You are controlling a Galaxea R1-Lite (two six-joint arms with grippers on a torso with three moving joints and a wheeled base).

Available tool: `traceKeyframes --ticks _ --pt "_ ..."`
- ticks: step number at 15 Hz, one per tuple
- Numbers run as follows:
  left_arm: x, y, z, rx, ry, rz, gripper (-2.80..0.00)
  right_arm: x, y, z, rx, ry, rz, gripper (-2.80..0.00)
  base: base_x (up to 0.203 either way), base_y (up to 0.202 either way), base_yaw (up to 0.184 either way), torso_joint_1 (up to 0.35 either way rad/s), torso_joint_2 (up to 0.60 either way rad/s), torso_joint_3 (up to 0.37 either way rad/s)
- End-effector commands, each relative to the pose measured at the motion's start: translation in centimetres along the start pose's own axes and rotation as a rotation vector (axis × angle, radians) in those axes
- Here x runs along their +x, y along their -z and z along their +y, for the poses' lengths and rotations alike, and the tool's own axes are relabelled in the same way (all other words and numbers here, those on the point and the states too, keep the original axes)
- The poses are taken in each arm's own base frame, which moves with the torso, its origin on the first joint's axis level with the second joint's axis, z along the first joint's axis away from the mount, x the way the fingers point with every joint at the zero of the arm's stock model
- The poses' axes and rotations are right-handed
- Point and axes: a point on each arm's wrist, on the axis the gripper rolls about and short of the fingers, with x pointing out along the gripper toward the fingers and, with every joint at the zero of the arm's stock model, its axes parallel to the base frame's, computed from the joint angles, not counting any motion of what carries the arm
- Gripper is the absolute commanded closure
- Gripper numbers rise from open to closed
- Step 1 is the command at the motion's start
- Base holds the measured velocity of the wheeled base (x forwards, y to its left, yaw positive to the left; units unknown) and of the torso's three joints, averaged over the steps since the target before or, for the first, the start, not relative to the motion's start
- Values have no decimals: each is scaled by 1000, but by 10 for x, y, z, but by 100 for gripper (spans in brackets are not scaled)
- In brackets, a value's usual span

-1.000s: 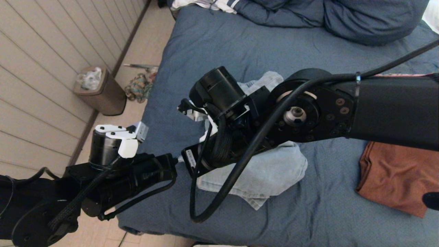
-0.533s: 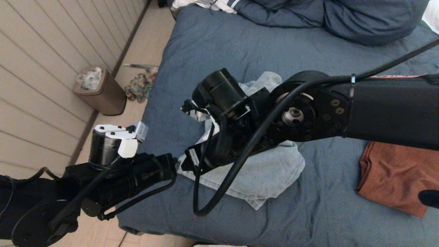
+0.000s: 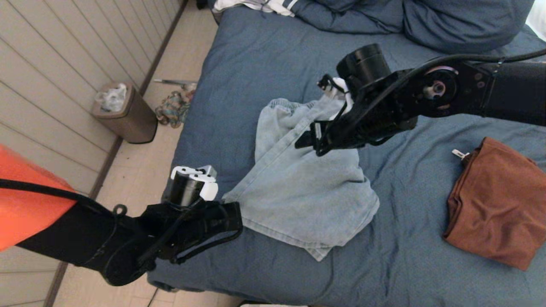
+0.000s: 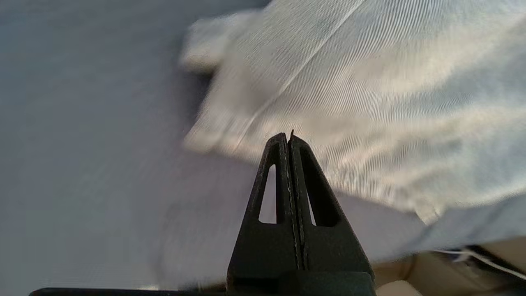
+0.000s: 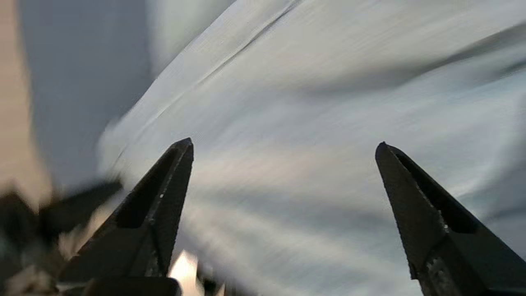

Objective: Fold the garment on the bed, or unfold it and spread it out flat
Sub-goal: Fold the blue shorts

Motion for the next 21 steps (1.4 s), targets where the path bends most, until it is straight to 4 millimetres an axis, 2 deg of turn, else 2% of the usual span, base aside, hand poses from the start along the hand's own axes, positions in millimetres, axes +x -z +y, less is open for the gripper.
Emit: traceKeyframes --ticks 1,4,7,10,12,13,14,18,19,21 --pt "27 2 -5 27 -4 11 0 -2 -16 -31 51 50 -96 -280 0 0 0 0 0 0" --pt "45 1 -7 41 -13 12 0 11 -30 -47 71 73 -227 -280 0 0 0 0 0 0" --pt "41 0 -8 42 -11 7 0 27 -32 -57 78 90 -266 -280 0 0 0 0 0 0" --pt "50 7 -3 44 -29 24 0 39 -40 -59 65 178 -385 -280 0 0 0 0 0 0" --pt "65 2 -1 37 -44 5 0 56 -39 -61 56 245 -427 -280 0 0 0 0 0 0" --pt "69 -4 3 28 -70 -20 0 57 -43 -60 49 251 -475 -280 0 0 0 0 0 0" --pt "68 -7 5 25 -83 -32 0 57 -47 -56 36 247 -536 -280 0 0 0 0 0 0" --pt "66 -4 6 24 -89 -26 0 85 -38 -47 -6 271 -545 -280 0 0 0 0 0 0" --pt "66 -4 6 25 -87 -26 0 87 -38 -47 -12 274 -553 0 0 0 0 0 0 0" --pt "66 -4 6 24 -87 -24 0 94 -35 -48 -19 280 -542 0 0 0 0 0 0 0"
